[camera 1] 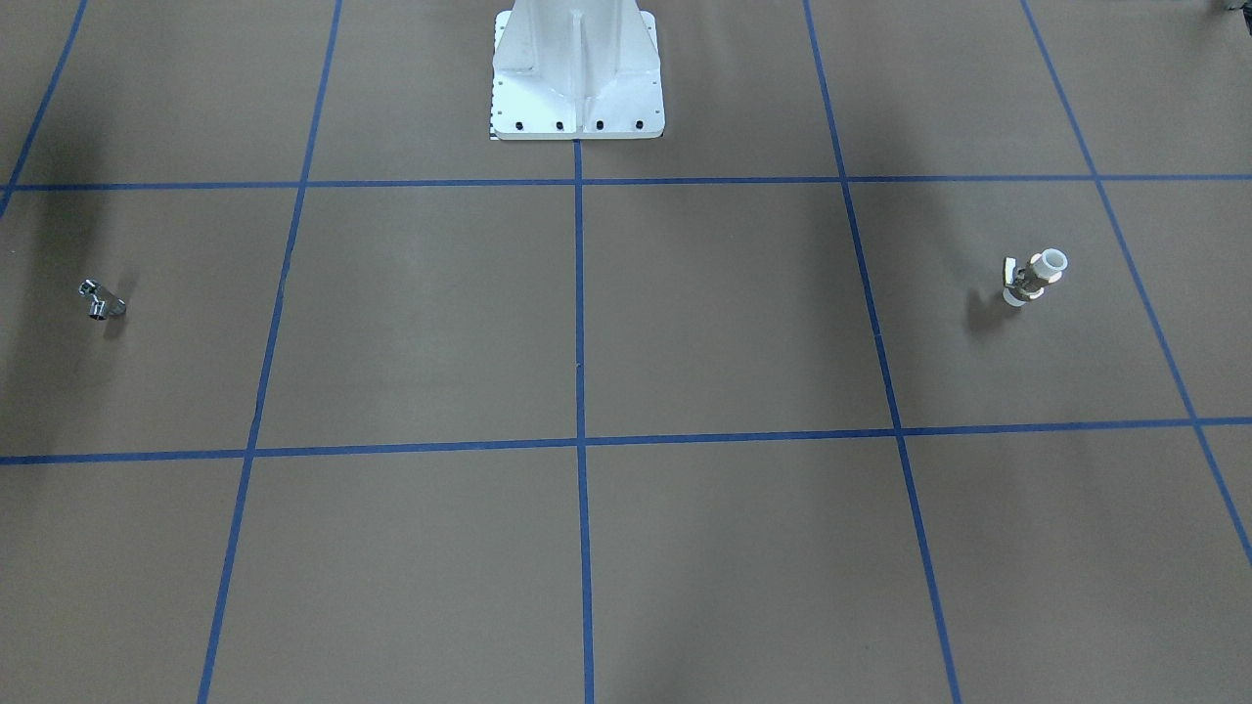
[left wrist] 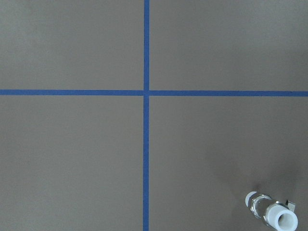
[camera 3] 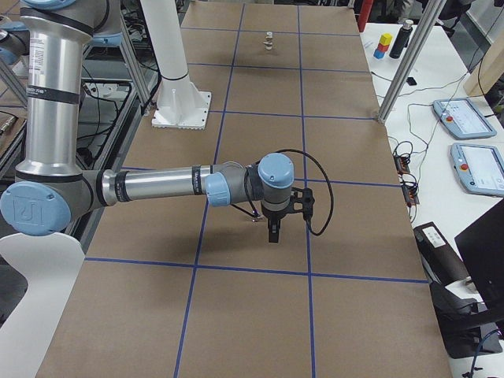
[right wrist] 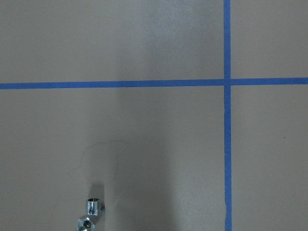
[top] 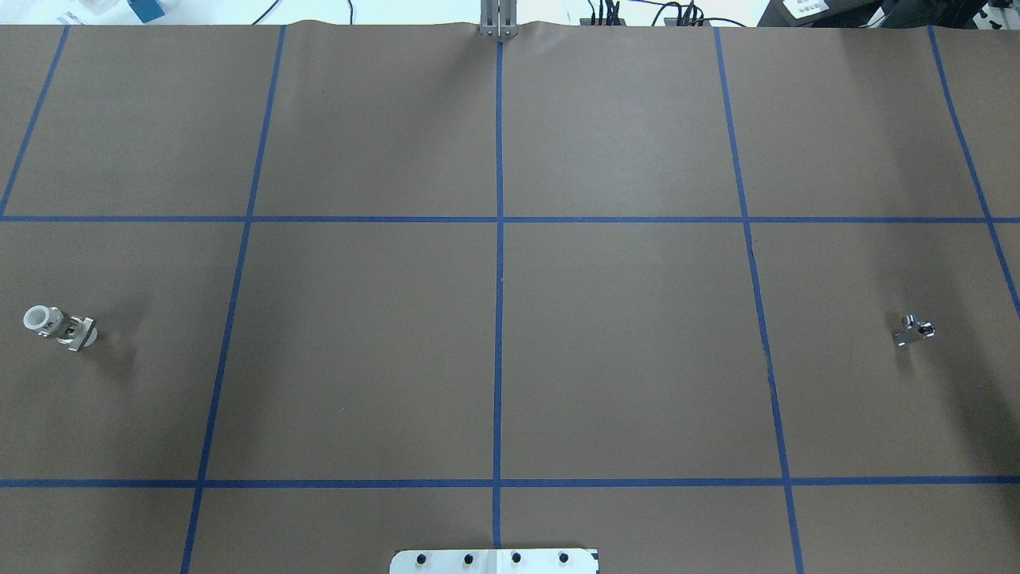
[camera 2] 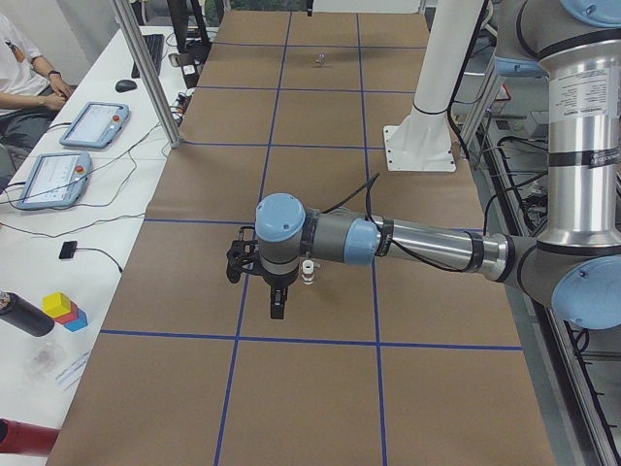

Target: Assemble PPR valve and pipe with both arms

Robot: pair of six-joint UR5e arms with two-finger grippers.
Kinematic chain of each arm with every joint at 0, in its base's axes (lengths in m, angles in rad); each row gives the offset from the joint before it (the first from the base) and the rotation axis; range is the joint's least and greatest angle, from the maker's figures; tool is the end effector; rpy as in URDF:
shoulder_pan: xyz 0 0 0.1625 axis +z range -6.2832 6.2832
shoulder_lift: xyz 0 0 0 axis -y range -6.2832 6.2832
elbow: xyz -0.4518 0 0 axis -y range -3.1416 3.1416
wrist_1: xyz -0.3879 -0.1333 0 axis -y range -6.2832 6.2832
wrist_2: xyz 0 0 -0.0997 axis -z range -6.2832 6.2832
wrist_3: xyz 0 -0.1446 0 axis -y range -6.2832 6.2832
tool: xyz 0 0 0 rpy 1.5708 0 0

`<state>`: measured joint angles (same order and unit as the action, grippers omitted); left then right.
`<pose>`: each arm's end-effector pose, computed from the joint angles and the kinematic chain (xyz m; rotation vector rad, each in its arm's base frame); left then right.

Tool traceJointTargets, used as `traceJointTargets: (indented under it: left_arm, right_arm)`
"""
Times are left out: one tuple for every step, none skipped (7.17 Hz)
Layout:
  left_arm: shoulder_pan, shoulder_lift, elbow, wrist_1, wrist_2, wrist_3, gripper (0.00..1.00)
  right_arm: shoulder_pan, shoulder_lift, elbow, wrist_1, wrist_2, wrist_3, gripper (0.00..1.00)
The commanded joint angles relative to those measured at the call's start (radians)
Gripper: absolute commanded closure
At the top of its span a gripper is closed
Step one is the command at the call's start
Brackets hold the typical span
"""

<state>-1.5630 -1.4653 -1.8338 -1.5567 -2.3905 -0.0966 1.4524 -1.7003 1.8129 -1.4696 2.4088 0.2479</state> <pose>-0.0241 -0.4485 0.6344 0.0924 0.8241 -0.0249 -0.0269 -0.4450 0.6403 0.0457 -0.8571 0.0319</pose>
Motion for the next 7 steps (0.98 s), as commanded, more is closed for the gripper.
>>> traceJointTargets:
  left_arm:
    - [0.050, -0.018, -0.001, -0.005, -0.001, -0.003, 0.00]
    - [0.114, -0.035, -0.001, -0.003, 0.004, -0.011, 0.00]
    - [0.151, -0.038, -0.004, -0.005, 0.004, -0.109, 0.00]
    - [0.208, -0.037, 0.001, -0.060, 0.007, -0.183, 0.00]
    - [0.271, -0.036, -0.001, -0.101, 0.008, -0.222, 0.00]
    - [0.320, -0.043, 0.002, -0.133, 0.025, -0.297, 0.00]
    - [0.384, -0.047, 0.001, -0.184, 0.115, -0.308, 0.00]
  right_arm:
    - [-0.004, 0.002, -0.003, 0.002, -0.004, -0.005, 0.00]
    - [-0.004, 0.002, -0.003, 0.006, -0.005, -0.009, 0.00]
    - [-0.007, 0.002, -0.009, 0.030, -0.007, -0.010, 0.00]
    - [-0.014, 0.002, -0.011, 0.043, -0.007, -0.010, 0.00]
    - [-0.030, 0.002, -0.011, 0.049, -0.010, -0.010, 0.00]
    - [-0.038, 0.002, -0.012, 0.051, -0.010, -0.006, 0.00]
    - [-0.040, 0.002, -0.012, 0.051, -0.008, -0.001, 0.00]
